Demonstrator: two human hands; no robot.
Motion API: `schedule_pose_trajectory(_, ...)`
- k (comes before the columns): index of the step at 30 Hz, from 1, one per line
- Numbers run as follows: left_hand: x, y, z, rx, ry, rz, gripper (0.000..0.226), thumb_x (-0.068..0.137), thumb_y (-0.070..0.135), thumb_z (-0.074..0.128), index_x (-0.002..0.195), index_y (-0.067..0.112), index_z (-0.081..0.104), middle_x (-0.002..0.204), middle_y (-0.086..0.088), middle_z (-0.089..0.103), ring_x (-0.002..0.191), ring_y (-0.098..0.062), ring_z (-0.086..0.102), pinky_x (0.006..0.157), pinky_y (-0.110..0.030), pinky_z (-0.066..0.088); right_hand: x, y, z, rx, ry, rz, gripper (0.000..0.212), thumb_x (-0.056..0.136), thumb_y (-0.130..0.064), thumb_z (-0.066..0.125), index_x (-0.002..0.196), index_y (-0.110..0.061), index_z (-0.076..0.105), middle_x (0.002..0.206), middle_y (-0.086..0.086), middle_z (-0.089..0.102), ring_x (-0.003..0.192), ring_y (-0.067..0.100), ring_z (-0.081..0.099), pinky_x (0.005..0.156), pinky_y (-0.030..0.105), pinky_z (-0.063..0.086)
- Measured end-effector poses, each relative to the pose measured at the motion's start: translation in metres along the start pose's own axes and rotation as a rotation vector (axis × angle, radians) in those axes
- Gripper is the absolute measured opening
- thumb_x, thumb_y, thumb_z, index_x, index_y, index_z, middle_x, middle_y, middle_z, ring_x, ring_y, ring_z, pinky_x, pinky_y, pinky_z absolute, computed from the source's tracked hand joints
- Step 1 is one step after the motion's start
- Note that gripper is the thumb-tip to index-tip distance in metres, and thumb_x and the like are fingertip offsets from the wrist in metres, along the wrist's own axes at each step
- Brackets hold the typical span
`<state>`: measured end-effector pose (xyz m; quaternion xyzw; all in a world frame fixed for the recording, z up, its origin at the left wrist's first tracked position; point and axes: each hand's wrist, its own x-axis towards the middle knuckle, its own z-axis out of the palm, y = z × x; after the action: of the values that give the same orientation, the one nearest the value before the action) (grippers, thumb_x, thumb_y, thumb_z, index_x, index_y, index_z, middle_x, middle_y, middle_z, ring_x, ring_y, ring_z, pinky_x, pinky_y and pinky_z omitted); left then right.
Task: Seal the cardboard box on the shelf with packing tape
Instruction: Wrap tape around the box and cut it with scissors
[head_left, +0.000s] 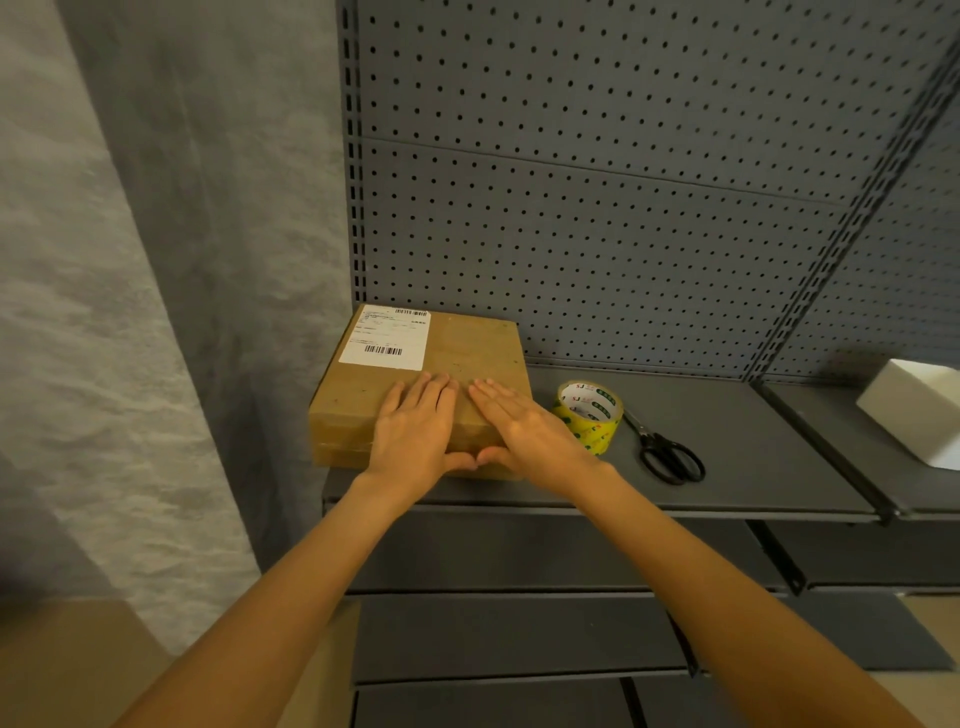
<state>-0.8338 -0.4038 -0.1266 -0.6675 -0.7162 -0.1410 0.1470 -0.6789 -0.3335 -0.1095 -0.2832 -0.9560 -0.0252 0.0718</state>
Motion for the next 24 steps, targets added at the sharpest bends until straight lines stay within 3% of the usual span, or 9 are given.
schedule_pose_trajectory(3, 0.000, 0.001, -0.001, 0.006, -0.009, 0.004, 0.099, 0.071, 0.066, 0.063, 0.145, 0.011, 0.028, 0.151, -0.007, 0.032, 0.142, -0.023, 0.025, 0.115, -0.041, 0.017, 0.001, 0.003, -0.009, 0.128, -0.069, 0.034, 0.090, 0.086, -0.040, 0.064, 0.152, -0.013, 0.009, 0.159, 0.002, 0.009, 0.146, 0.012, 0.004, 0.118, 0.025, 0.002)
schedule_pose_trajectory(6, 0.001, 0.001, -0.003, 0.018, -0.012, 0.004, 0.099, 0.072, 0.065, 0.062, 0.146, 0.012, 0.025, 0.153, -0.005, 0.029, 0.143, -0.022, 0.022, 0.115, -0.040, 0.015, 0.001, 0.007, -0.013, 0.279, -0.070, 0.150, 0.097, 0.081, -0.053, 0.064, 0.152, -0.019, 0.008, 0.159, -0.003, 0.007, 0.146, 0.009, 0.001, 0.116, 0.027, 0.004)
schedule_pose_trajectory(14, 0.001, 0.002, -0.004, 0.030, -0.019, -0.003, 0.098, 0.074, 0.064, 0.061, 0.147, 0.012, 0.021, 0.153, -0.005, 0.027, 0.143, -0.022, 0.022, 0.115, -0.040, 0.014, -0.002, -0.001, -0.009, 0.097, -0.009, 0.249, 0.096, 0.083, -0.065, 0.050, 0.152, -0.014, 0.006, 0.160, 0.002, 0.007, 0.147, 0.013, 0.004, 0.117, 0.029, 0.010)
schedule_pose_trajectory(18, 0.000, 0.002, -0.005, 0.025, -0.025, -0.001, 0.097, 0.075, 0.062, 0.062, 0.147, 0.012, 0.021, 0.154, -0.005, 0.027, 0.143, -0.022, 0.021, 0.116, -0.040, 0.014, -0.004, -0.004, -0.007, 0.047, 0.015, 0.375, 0.106, 0.077, -0.074, 0.048, 0.151, -0.010, 0.008, 0.159, 0.006, 0.010, 0.147, 0.019, 0.007, 0.116, 0.033, 0.017)
schedule_pose_trajectory(21, 0.001, 0.002, -0.006, 0.021, -0.023, -0.010, 0.097, 0.074, 0.062, 0.063, 0.147, 0.013, 0.022, 0.153, -0.005, 0.027, 0.142, -0.021, 0.022, 0.116, -0.039, 0.014, -0.008, -0.008, -0.003, 0.066, 0.024, 0.459, 0.110, 0.074, -0.076, 0.050, 0.150, -0.008, 0.009, 0.157, 0.010, 0.017, 0.143, 0.026, 0.022, 0.111, 0.037, 0.029)
schedule_pose_trajectory(24, 0.001, 0.003, -0.005, 0.027, -0.035, -0.020, 0.098, 0.073, 0.062, 0.064, 0.147, 0.012, 0.022, 0.153, -0.005, 0.028, 0.143, -0.022, 0.022, 0.116, -0.039, 0.014, -0.013, -0.011, 0.001, 0.181, 0.026, 0.551, 0.116, 0.070, -0.077, 0.053, 0.149, -0.006, 0.007, 0.141, 0.015, 0.044, 0.121, 0.029, 0.053, 0.090, 0.041, 0.049)
